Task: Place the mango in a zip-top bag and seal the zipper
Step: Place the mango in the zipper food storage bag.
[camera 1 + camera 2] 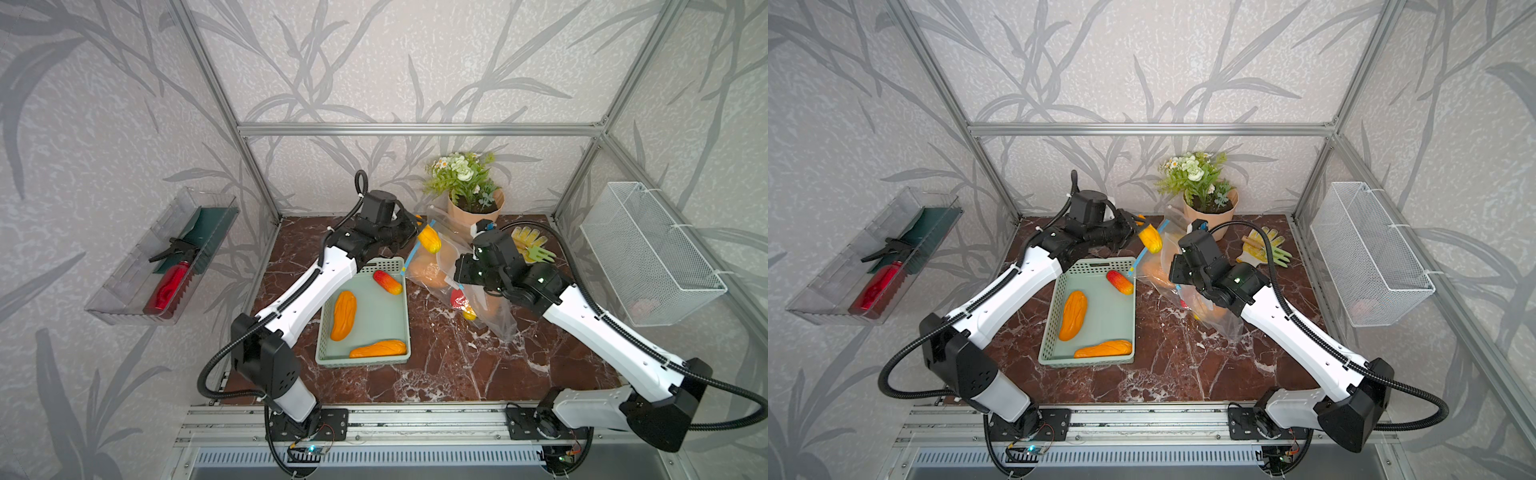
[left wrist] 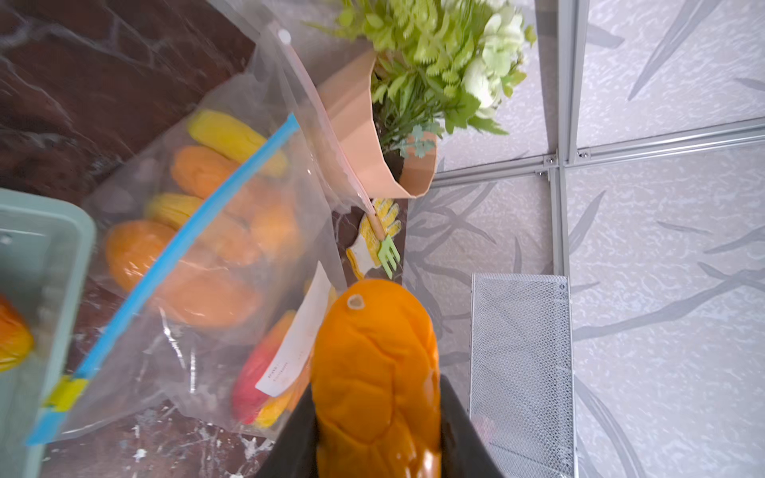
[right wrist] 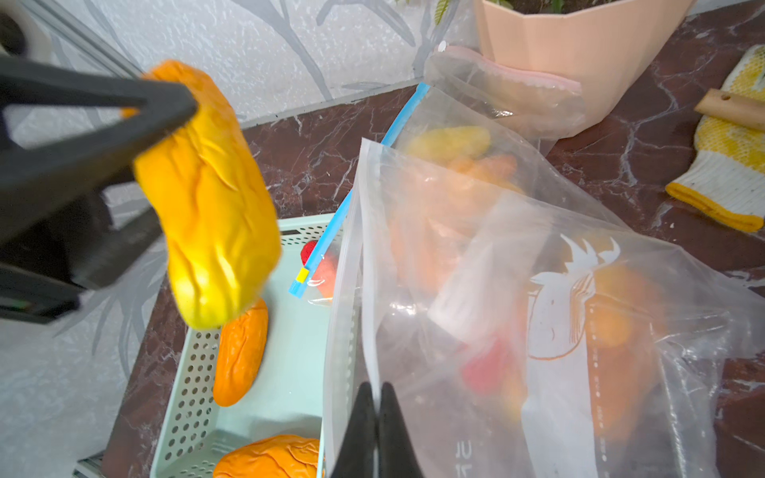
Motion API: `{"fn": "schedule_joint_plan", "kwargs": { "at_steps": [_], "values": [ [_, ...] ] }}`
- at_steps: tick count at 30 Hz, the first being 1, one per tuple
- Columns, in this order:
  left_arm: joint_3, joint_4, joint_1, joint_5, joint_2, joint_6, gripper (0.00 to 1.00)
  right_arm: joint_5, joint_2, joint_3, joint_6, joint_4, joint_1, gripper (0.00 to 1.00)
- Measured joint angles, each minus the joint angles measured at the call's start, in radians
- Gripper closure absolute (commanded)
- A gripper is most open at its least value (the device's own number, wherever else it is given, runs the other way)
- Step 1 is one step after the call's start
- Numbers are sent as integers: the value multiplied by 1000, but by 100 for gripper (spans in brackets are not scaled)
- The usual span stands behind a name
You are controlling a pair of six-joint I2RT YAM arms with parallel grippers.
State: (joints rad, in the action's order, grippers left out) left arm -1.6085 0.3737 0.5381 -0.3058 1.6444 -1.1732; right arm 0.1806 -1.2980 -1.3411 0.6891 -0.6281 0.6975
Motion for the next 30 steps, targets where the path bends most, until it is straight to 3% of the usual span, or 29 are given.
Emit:
{"fn": "schedule_joint_plan", "kwargs": {
  "at_steps": [11,21,23,28,30],
  "values": [
    [0,-45,71,-29,97,-56,86,-38,18,8,41,4,-27,100],
    [-60,88,137,-68,143,73,89,-40,18,8,47,3,-30,100],
    [-61,128,151,-79,143,108,79,-40,18,8,46,3,-35,100],
    [-63,202,167,-107,143,171,43,-52,18,8,39,16,-56,100],
    [-71,221,165,-107,143,181,36,-61,18,8,34,25,-57,100]
  ]
}}
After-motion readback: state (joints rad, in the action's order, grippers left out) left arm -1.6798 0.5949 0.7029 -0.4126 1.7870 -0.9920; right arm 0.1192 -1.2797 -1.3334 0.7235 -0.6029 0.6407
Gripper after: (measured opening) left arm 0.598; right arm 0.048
